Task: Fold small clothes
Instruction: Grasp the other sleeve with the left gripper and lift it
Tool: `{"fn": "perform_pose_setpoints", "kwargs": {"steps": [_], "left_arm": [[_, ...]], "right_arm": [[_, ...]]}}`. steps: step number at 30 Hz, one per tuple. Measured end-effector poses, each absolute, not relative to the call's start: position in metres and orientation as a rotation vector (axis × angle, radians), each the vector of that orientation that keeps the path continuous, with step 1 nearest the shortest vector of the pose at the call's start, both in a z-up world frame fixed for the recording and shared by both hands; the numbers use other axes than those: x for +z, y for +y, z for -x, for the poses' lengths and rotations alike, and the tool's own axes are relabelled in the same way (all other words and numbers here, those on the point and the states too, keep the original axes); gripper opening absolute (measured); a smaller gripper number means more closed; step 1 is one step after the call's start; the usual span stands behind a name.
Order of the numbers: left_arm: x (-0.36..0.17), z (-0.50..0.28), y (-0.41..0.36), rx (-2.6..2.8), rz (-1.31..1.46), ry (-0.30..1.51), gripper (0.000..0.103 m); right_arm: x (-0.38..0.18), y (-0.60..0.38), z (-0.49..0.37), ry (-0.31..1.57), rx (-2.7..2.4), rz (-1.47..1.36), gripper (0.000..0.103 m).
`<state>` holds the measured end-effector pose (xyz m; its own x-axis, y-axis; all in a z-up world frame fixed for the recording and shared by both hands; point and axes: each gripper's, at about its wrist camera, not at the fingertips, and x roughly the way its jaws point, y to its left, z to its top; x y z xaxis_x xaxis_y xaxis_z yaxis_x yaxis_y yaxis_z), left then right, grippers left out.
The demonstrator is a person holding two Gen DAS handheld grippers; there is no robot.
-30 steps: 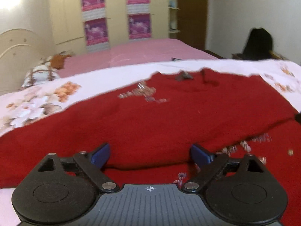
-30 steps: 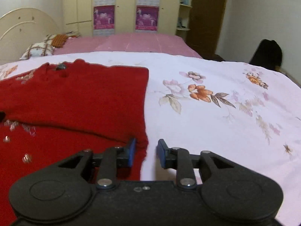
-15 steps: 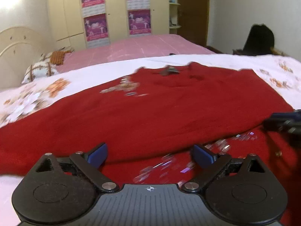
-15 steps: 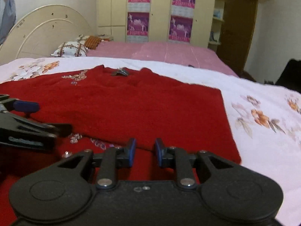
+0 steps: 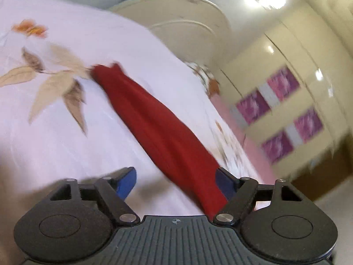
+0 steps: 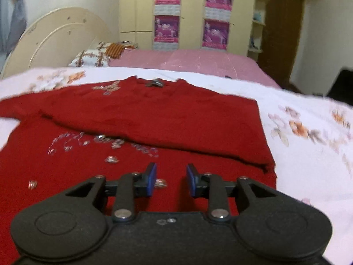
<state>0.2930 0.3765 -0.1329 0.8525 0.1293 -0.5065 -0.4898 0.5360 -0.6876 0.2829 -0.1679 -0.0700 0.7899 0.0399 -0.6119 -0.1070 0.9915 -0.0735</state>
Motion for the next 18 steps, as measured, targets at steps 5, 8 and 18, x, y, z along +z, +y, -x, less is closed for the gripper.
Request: {"fn": "perform_pose_setpoints", "kwargs": {"steps": [5,8,18], "left_arm": [[-0.146,-0.309,0.412,0.37,1.014,0.364,0.077],[-0.15,-0.316,0.421,0.388,1.036,0.327,0.077],[-0.165,-0.329,0.441,0.441,0.954,0.414,0.007]], "right_arm": [[-0.061,-0.147,-0.29,0.631,0.129,0.137,0.036],[-0.057,-0.149,-0.296,0.629,0.127,0.126,0.037],[-0.066,-0.197,-0.313,0.683,-0.008,-0.078,0.039]]}}
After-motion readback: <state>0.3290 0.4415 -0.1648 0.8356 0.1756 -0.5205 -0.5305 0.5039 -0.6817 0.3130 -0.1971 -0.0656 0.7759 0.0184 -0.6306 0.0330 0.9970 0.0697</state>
